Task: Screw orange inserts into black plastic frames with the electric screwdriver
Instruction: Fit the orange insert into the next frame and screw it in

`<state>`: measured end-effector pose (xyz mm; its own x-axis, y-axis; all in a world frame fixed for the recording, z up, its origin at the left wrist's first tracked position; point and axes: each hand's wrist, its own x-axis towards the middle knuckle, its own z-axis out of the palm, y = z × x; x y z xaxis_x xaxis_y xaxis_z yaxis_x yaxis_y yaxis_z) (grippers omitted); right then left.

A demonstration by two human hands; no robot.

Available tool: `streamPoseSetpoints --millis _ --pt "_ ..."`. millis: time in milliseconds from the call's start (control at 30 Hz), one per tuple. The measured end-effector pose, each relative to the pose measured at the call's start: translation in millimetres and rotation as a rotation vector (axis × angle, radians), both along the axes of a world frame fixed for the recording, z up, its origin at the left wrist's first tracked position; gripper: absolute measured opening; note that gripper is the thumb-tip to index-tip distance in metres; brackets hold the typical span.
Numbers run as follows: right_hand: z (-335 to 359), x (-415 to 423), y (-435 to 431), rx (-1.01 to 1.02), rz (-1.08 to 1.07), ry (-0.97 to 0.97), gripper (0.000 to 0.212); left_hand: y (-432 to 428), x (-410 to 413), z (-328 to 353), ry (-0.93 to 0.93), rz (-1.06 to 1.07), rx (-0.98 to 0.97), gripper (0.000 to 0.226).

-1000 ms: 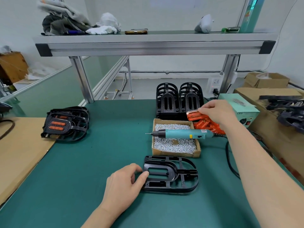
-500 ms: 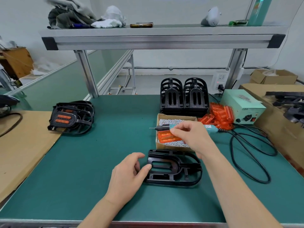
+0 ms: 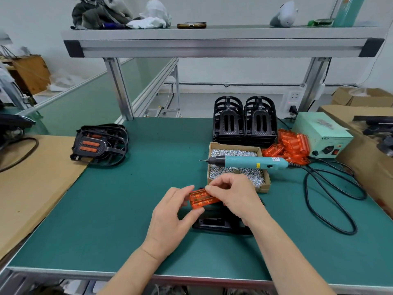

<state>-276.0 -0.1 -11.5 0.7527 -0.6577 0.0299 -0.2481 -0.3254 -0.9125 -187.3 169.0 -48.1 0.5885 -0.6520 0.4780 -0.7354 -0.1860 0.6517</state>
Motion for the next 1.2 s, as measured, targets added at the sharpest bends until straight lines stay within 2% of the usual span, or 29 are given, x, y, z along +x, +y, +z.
streamPoseSetpoints --millis 167,367,500,667,1200 --pt "0.6 -4.9 3.4 0.003 0.023 0.002 0.015 0.1 -0.2 1.4 -0.008 -0.030 -0.021 0.041" --pt "6.1 -19.7 -1.2 0.282 -0.006 -0.131 0.024 -0.3 0.1 1.9 -0.007 -0.050 -0.035 0.041" --pt "5.1 -33.3 -2.9 0.179 0.094 -0.099 0.018 -0.7 0.9 1.8 -0.007 -0.056 -0.033 0.042" --pt "7.2 -40.9 -2.6 0.090 0.185 -0.105 0.028 -0.6 0.6 2.6 0.010 -0.064 -0.037 0.046" --pt "4.4 -43.6 -2.2 -0.111 0.129 -0.003 0.020 -3.2 4.7 -2.2 0.002 -0.063 0.045 0.056"
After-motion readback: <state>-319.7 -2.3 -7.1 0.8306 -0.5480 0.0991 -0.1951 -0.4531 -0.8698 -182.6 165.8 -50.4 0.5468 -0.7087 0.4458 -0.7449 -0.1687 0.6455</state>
